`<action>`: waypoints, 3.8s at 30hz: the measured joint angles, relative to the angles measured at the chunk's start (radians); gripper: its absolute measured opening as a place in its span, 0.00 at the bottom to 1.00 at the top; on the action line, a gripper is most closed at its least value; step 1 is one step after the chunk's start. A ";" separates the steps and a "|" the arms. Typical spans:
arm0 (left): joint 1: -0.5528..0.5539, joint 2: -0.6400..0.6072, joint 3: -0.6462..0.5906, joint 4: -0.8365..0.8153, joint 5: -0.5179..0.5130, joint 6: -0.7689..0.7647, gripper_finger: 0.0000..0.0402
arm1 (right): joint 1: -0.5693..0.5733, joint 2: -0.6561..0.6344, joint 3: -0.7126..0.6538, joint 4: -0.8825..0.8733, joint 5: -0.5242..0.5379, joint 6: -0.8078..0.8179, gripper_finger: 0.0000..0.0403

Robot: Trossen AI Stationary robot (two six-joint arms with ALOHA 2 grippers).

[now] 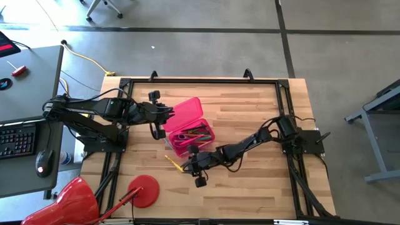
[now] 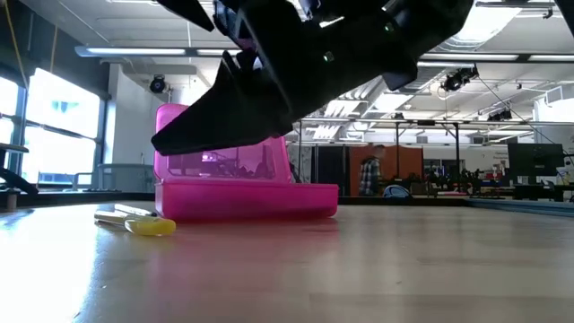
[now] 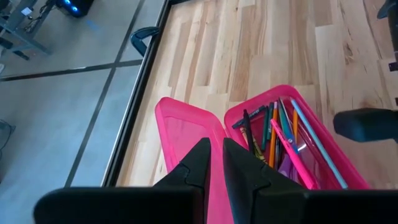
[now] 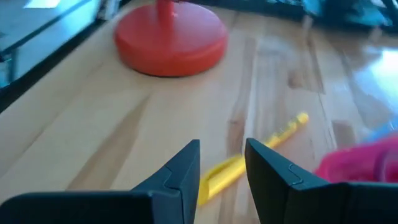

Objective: Pick & place school supplies into a supply box
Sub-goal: Put the yellow pen into the pink supply box, then put the blue pencil into the pink supply box

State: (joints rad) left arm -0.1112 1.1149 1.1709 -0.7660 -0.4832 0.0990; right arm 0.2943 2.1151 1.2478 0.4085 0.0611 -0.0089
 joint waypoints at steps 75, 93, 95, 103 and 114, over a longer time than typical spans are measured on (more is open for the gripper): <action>0.000 0.000 0.000 0.004 0.021 -0.001 0.18 | 0.083 -0.063 0.221 -0.722 0.505 0.049 0.00; 0.000 0.000 0.000 0.008 0.019 0.001 0.18 | -0.112 -0.213 -0.090 -0.672 0.442 -0.046 0.00; 0.000 0.000 0.000 0.008 0.019 0.001 0.18 | -0.135 -0.218 -0.103 -0.683 0.464 -0.040 0.00; 0.000 0.000 0.000 0.008 0.019 -0.001 0.18 | -0.164 -0.245 -0.068 -0.806 0.545 -0.135 0.05; 0.000 0.000 0.000 -0.016 0.004 0.001 0.18 | -0.170 -0.341 -0.066 -0.537 0.297 -0.125 0.16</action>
State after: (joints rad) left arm -0.1112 1.1149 1.1709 -0.7816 -0.4793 0.0998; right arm 0.1241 1.7744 1.1815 -0.1282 0.3583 -0.1343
